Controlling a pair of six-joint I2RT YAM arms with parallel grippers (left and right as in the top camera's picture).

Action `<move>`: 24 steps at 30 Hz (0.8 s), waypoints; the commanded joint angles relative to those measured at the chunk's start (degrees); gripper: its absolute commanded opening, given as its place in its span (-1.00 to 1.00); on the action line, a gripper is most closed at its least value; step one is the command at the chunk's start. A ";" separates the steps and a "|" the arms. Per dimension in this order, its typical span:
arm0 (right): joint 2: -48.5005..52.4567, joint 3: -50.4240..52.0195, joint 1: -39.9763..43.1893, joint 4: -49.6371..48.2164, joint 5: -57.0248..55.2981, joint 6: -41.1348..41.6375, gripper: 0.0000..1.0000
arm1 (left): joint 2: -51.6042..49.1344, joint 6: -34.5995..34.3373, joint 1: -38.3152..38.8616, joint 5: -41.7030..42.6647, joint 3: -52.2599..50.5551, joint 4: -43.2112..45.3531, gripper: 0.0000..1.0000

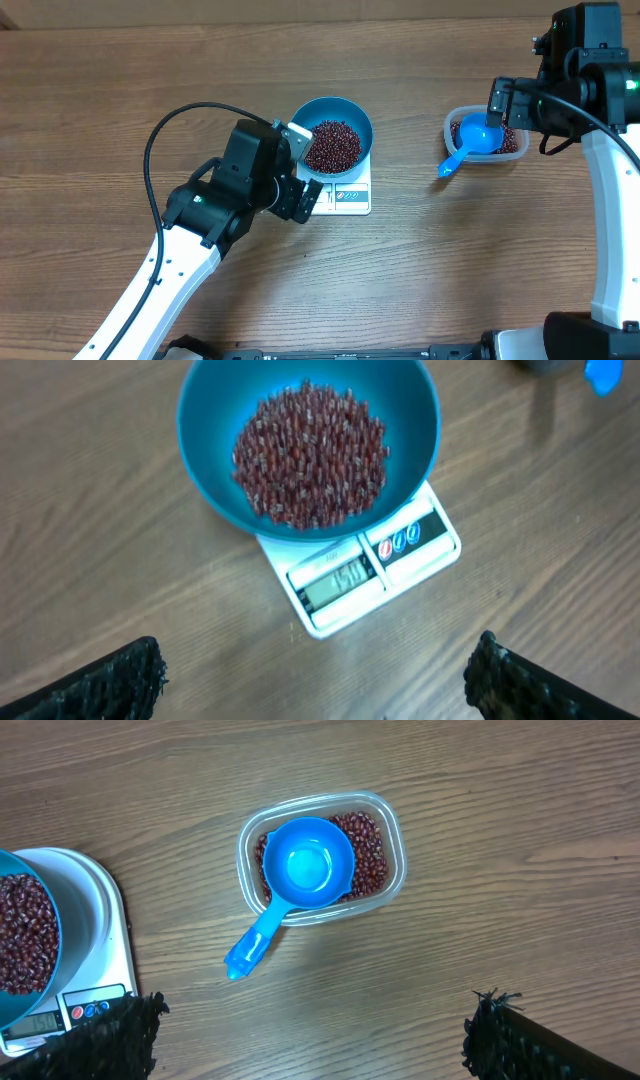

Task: Scoop item into bowl and weigh 150g on scale

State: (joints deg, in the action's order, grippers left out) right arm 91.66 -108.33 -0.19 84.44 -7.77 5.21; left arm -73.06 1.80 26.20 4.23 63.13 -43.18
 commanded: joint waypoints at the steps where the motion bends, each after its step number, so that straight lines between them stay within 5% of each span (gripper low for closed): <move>1: -1.01 -1.14 -0.07 -0.28 -0.26 -1.01 1.00 | 0.68 1.68 -0.31 -1.51 -0.48 -0.76 0.99; 14: -1.01 -1.14 -0.07 -0.28 -0.26 -1.01 1.00 | 19.26 2.49 -2.12 -4.44 -16.63 -1.99 0.99; 24: -1.01 -1.14 -0.07 -0.28 -0.26 -1.01 1.00 | 35.54 2.25 -12.20 -2.23 -22.18 -7.15 0.99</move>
State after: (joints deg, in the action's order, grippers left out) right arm 91.66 -108.33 -0.19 84.44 -7.77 5.08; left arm -40.95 3.36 16.73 1.02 41.32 -50.26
